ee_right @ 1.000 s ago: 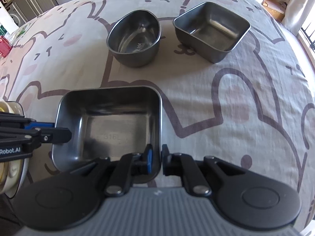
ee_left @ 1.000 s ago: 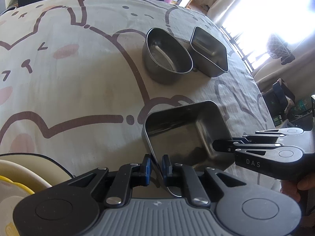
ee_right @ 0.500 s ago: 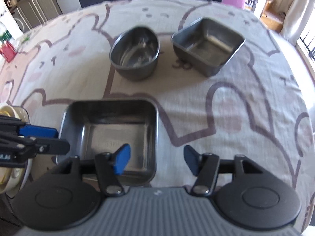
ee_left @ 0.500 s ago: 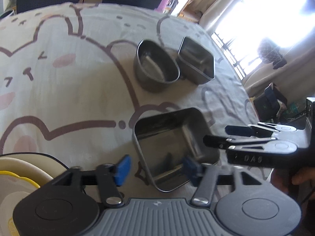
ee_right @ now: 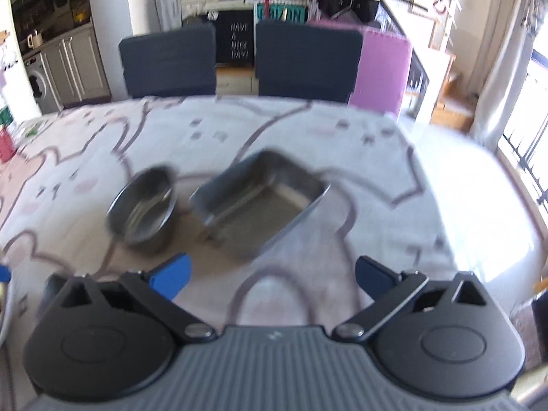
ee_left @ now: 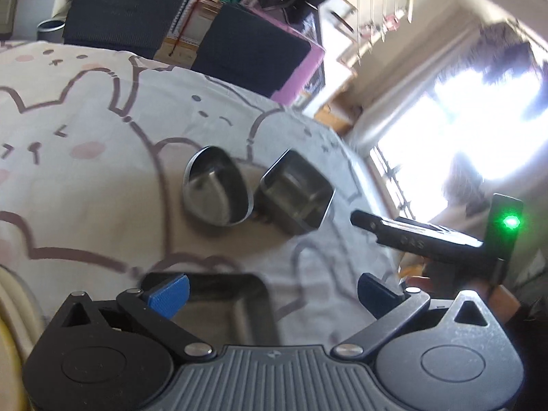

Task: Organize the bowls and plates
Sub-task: 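Close both grippers again on the steel tray's rim, then lift the steel tray with both grippers and carry it beside the oval steel bowl, then lower the steel tray and open both grippers, then close both grippers on the rim of the oval steel bowl, then lift the oval bowl with both grippers and carry it over the steel tray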

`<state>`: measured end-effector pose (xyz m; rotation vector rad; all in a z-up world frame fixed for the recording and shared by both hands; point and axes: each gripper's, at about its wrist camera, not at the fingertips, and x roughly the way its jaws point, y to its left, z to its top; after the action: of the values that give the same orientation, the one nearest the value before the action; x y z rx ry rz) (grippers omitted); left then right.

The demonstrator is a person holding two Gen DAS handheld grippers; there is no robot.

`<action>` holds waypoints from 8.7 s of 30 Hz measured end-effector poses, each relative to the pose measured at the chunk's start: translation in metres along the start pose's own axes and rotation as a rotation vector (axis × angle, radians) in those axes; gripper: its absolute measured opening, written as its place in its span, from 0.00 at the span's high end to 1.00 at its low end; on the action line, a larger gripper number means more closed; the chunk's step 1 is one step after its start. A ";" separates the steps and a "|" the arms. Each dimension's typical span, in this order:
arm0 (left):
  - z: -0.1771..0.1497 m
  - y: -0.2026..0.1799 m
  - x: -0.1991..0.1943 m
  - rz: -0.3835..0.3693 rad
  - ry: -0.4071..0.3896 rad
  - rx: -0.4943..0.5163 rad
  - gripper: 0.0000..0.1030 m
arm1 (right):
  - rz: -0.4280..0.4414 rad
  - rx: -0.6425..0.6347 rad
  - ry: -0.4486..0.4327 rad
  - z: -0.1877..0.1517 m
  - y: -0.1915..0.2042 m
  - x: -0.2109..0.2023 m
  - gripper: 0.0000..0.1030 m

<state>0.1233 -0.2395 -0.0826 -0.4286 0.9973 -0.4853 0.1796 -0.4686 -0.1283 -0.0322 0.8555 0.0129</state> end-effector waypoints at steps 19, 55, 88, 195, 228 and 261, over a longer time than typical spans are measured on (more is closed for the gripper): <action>0.039 -0.007 0.119 0.001 0.009 -0.147 0.21 | 0.025 -0.275 0.139 0.070 0.002 0.153 0.38; 0.060 -0.023 0.182 0.177 0.116 0.046 0.91 | 0.069 0.052 0.205 0.024 -0.048 0.116 0.91; 0.002 0.035 -0.043 0.111 0.114 0.204 0.88 | 0.132 0.064 0.024 -0.035 0.094 -0.070 0.94; -0.025 0.058 -0.003 0.155 0.220 0.259 0.49 | 0.099 0.058 0.303 -0.074 0.099 0.017 0.56; 0.130 0.040 0.152 0.311 0.117 0.614 0.28 | -0.042 0.426 0.204 -0.001 0.113 0.087 0.31; 0.113 0.060 0.044 0.119 0.098 0.407 0.92 | 0.026 0.287 0.094 0.018 0.115 0.049 0.96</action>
<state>0.2532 -0.2022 -0.0916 0.0190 0.9824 -0.5898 0.2218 -0.3529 -0.1561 0.2494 0.9446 -0.0872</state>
